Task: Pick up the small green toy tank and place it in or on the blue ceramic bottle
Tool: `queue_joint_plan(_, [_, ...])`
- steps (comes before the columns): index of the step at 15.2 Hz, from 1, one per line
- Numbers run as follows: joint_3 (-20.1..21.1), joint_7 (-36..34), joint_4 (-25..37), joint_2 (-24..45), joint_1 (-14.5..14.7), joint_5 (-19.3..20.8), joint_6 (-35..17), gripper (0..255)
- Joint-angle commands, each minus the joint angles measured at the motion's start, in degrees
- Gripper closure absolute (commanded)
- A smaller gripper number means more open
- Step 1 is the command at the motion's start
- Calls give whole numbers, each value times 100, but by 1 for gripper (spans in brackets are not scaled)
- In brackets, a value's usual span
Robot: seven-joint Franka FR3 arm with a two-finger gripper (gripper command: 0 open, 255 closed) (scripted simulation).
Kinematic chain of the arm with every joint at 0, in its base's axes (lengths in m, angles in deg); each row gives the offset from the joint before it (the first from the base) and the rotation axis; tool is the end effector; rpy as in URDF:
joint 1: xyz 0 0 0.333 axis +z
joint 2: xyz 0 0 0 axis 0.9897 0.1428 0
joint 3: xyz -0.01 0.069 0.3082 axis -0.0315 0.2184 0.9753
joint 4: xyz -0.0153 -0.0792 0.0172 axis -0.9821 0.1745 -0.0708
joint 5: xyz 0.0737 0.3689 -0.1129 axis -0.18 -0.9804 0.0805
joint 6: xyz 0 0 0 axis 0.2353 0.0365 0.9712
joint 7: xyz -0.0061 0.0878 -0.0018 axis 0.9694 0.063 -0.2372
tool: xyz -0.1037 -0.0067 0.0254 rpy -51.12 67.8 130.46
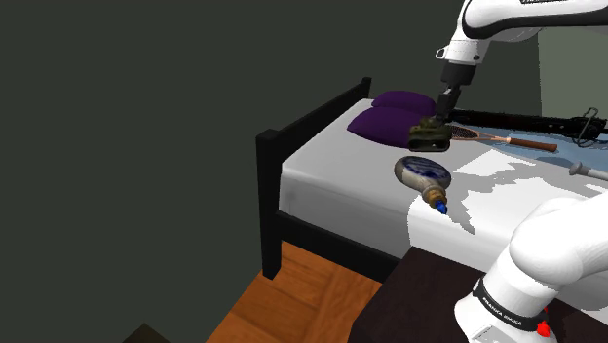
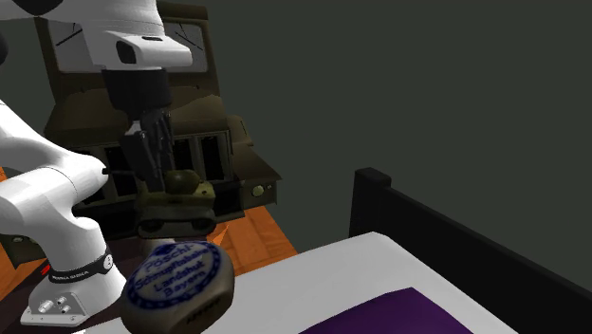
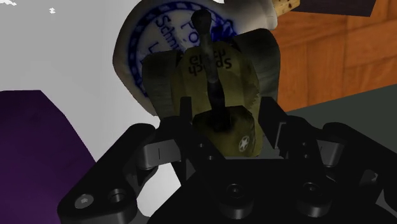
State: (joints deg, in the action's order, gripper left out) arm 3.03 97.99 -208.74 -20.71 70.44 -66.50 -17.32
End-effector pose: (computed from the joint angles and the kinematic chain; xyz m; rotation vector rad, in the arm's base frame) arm 0.3197 -0.2010 0.5883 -3.0980 -0.0740 0.0036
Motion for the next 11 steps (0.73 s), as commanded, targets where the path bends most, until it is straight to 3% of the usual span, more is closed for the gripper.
queue_joint_plan(1, [-5,-2,-78,-17,-4,6,-69,255])
queue_joint_plan(7, [-5,-2,-78,-17,-4,7,-69,255])
queue_joint_plan(8, [-4,-3,-79,-17,-4,6,-70,0])
queue_joint_plan(11, [-5,-2,-78,-16,-4,6,-70,0])
